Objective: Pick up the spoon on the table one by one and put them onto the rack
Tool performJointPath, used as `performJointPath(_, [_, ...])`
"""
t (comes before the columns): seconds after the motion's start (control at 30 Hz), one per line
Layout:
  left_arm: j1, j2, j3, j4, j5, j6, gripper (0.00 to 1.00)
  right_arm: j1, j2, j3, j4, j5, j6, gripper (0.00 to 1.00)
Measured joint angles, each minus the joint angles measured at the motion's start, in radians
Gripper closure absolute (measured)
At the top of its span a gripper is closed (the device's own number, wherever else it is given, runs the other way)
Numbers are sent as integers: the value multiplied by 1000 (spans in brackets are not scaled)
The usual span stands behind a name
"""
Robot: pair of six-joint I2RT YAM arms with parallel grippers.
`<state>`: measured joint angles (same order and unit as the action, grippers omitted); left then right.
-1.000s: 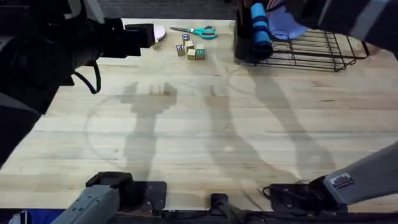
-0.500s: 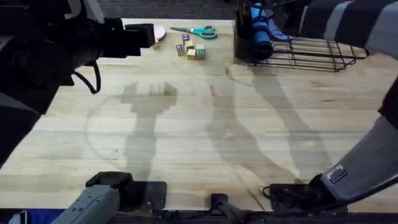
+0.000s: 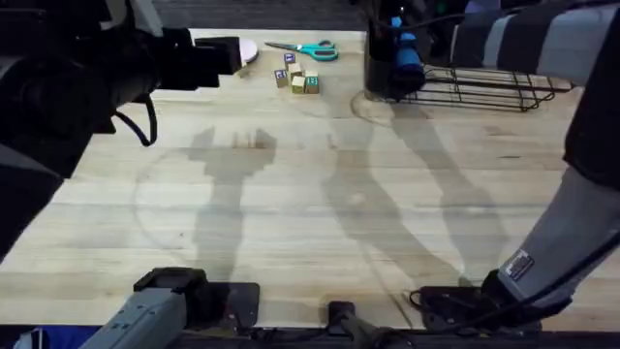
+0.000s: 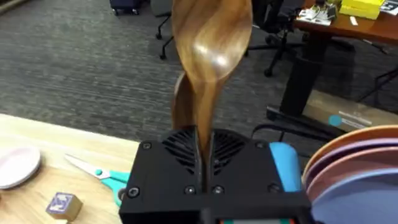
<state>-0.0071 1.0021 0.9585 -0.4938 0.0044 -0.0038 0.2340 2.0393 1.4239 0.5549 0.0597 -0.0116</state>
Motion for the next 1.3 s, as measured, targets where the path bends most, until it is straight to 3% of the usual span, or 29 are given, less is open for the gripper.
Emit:
performJointPath(0.67, [0,0,0,0,0,0,8,-1,9,0,-146,0,0,963])
performJointPath(0.7, [0,0,0,0,0,0,8,-1,9,0,-147,0,0,933])
performJointPath(0.73, [0,0,0,0,0,0,8,-1,9,0,-152,0,1,808])
performJointPath(0.77, [0,0,0,0,0,0,8,-1,10,0,-152,1,-1,765])
performJointPath(0.93, [0,0,0,0,0,0,8,-3,9,0,-153,5,-19,669])
performJointPath(1.1, [0,0,0,0,0,0,8,-6,0,0,-172,12,-49,513])
performJointPath(1.2, [0,0,0,0,0,0,8,-6,-25,0,-218,13,-54,485])
performJointPath(1.23, [0,0,0,-1,0,0,7,-4,-86,0,-330,10,-68,335])
performJointPath(1.3, [0,0,0,-1,0,0,8,-3,-115,0,-377,7,-74,292])
